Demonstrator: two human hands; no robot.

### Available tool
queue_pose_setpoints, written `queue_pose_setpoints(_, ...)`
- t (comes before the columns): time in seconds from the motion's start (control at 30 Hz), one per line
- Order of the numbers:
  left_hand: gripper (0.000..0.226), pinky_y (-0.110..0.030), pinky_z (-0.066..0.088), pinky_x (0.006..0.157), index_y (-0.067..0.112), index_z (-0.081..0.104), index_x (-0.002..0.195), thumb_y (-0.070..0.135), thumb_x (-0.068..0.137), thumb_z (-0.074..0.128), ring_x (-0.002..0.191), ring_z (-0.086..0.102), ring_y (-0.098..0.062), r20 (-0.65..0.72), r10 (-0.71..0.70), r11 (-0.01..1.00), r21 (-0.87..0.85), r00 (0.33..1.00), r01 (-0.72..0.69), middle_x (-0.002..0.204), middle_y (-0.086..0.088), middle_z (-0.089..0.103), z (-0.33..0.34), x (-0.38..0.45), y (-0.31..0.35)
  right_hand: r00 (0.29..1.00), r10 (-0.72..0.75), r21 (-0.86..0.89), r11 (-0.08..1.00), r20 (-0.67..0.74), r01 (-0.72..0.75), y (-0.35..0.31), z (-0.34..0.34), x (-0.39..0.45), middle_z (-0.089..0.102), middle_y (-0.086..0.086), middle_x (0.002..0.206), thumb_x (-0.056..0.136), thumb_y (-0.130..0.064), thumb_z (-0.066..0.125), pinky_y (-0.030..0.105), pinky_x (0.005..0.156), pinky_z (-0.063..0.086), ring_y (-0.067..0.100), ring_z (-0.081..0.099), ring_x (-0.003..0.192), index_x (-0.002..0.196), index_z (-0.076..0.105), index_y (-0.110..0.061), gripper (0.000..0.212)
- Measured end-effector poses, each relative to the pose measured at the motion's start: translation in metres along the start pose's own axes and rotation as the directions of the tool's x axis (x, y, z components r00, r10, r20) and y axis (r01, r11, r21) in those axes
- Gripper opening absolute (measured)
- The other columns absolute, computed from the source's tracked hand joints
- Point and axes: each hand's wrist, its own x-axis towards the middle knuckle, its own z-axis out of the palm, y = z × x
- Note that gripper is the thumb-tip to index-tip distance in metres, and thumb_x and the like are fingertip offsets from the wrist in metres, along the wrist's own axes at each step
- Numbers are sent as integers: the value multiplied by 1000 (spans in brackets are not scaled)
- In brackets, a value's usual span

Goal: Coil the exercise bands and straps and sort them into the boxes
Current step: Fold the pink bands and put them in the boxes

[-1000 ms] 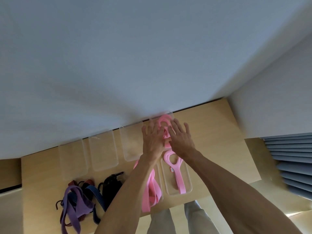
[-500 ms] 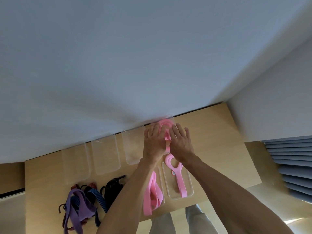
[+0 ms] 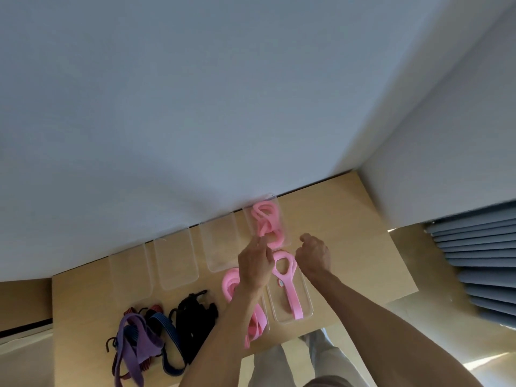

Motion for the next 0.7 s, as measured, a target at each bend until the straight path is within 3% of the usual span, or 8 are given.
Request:
queue_pose_setpoints(0.13, 21, -36, 51, 77, 14, 68, 113, 15, 96, 56, 96, 68, -29, 228, -175, 984, 22, 958, 175, 106, -6, 71, 33, -22, 5, 975, 149, 21, 988, 166, -155, 26, 15, -22, 69, 14, 112, 85, -12, 57, 29, 78, 47, 33, 65, 103, 115, 68, -17, 32)
queue_pose_setpoints(0.2, 25, -34, 51, 77, 12, 65, 118, 24, 98, 55, 100, 67, -28, 297, -278, 959, 35, 913, 281, 108, -6, 72, 47, -27, 6, 954, 183, 16, 981, 238, -192, 35, 29, -30, 68, 12, 114, 86, -15, 57, 27, 77, 45, 32, 64, 105, 114, 67, -18, 30)
queue_pose_setpoints(0.3, 35, -33, 44, 64, 9, 61, 113, 39, 96, 59, 86, 67, -31, 243, -407, 890, -115, 881, 442, 95, -8, 71, 62, -29, 8, 934, 221, 76, 965, 281, -251, 42, 48, -35, 67, 12, 114, 89, -14, 52, 27, 77, 44, 34, 63, 106, 113, 66, -17, 28)
queue_pose_setpoints(0.43, 44, -35, 42, 61, 10, 54, 108, 47, 89, 68, 76, 60, -27, 112, -600, 757, -240, 792, 608, 91, -4, 65, 74, -23, 13, 941, 288, 291, 898, 180, -331, 39, 59, -31, 70, 18, 101, 97, -25, 51, 32, 69, 46, 36, 63, 87, 100, 66, -8, 23)
queue_pose_setpoints(0.5, 35, -35, 46, 63, 14, 60, 106, 44, 89, 67, 77, 60, -23, 84, -597, 751, -293, 798, 592, 93, 0, 67, 78, -22, 14, 939, 305, 370, 864, 158, -342, 34, 57, -28, 71, 16, 99, 96, -25, 54, 29, 65, 43, 32, 60, 80, 100, 66, -9, 20)
queue_pose_setpoints(0.6, 14, -27, 44, 62, 18, 68, 97, 28, 89, 66, 78, 62, -17, 71, -525, 795, -316, 848, 518, 94, 4, 67, 83, -25, 15, 946, 268, 388, 865, 179, -319, 31, 55, -26, 71, 14, 104, 85, -5, 55, 24, 69, 42, 33, 63, 91, 111, 67, -8, 29)
queue_pose_setpoints(0.7, 27, -18, 29, 55, 11, 57, 78, 32, 86, 73, 66, 47, -9, 71, -505, 793, -355, 860, 495, 87, 0, 56, 85, -28, 20, 946, 269, 414, 852, 182, -322, 28, 49, -26, 71, 13, 103, 85, -5, 57, 22, 68, 40, 28, 62, 88, 111, 68, -8, 28)
